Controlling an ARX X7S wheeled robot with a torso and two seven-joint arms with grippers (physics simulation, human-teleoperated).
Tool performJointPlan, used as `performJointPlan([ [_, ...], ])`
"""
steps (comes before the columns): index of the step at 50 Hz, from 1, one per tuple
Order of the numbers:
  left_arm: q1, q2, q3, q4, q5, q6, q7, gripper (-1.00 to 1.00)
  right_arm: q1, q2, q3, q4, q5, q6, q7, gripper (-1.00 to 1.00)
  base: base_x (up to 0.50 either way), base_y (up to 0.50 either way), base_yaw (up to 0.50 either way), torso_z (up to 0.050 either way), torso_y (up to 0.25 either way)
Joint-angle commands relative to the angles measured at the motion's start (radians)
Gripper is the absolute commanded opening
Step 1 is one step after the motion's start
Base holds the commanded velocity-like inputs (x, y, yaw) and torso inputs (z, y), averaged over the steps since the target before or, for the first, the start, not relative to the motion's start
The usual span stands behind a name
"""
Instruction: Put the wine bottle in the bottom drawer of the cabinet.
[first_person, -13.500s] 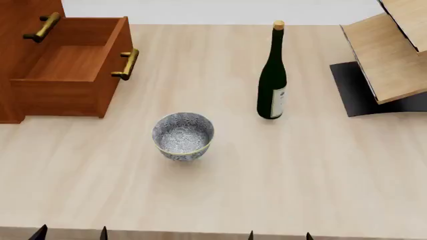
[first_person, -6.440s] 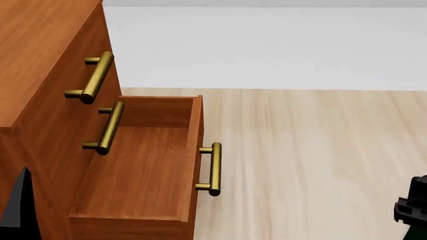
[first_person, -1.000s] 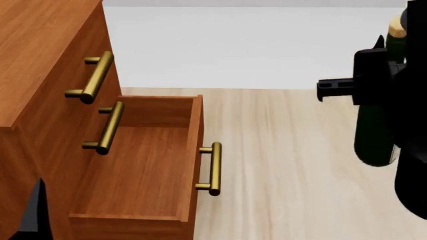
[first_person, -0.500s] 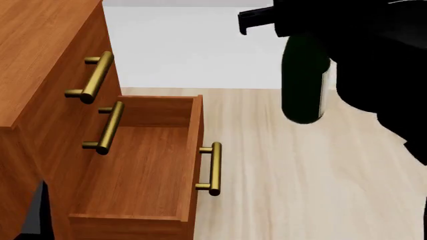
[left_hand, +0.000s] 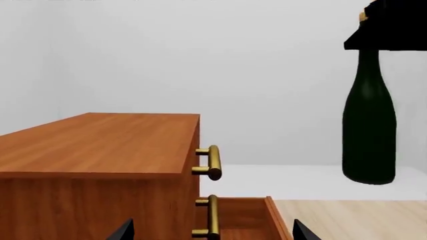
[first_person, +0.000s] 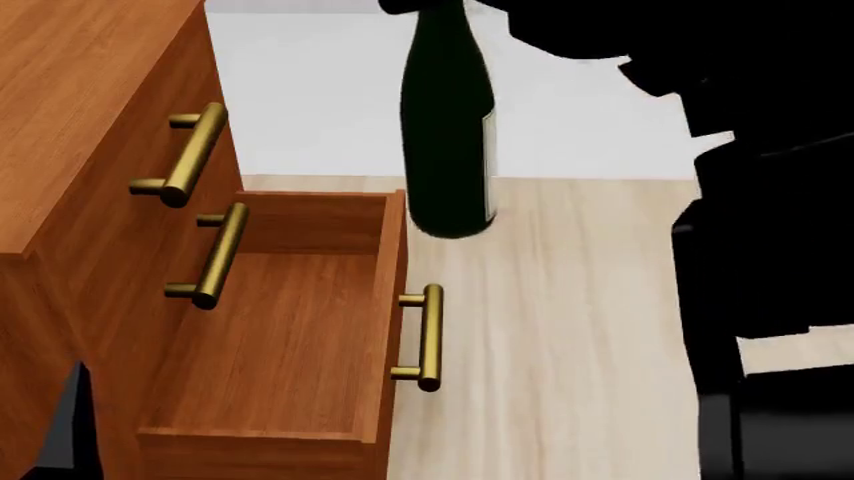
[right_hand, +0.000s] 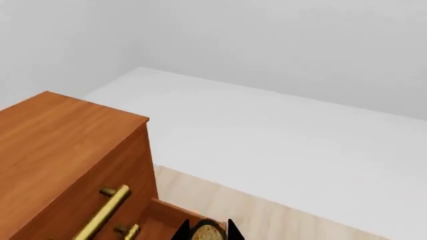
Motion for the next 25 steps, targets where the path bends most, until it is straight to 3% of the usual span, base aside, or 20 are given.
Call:
performJointPlan([
  [1, 0.010, -0.003, -0.002, 0.004, 0.012, 0.004, 0.006, 1.00, 0.122, -0.140, -0.042, 0.303, -0.041, -0.040, -0.158, -1.00, 0.00, 0.00, 0.00, 0.000, 0.000],
  [4, 0.032, -0.015, 0.003, 0.001, 0.041, 0.029, 0.017, 1.00, 0.156, -0.187, -0.137, 0.463, 0.003, -0.157, -0.213, -1.00, 0.00, 0.00, 0.00, 0.000, 0.000],
  [16, 0.033, -0.012, -0.003, -0.004, 0.031, 0.029, 0.020, 1.00, 0.183, -0.187, -0.825, 0.570, 0.788, -0.396, -0.198, -1.00, 0.00, 0.00, 0.00, 0.001, 0.000],
  [25, 0.036, -0.013, -0.008, -0.012, 0.029, 0.037, 0.032, 1.00, 0.173, -0.187, -1.053, 0.531, 1.072, -0.499, -0.197, -1.00, 0.00, 0.00, 0.00, 0.000, 0.001],
])
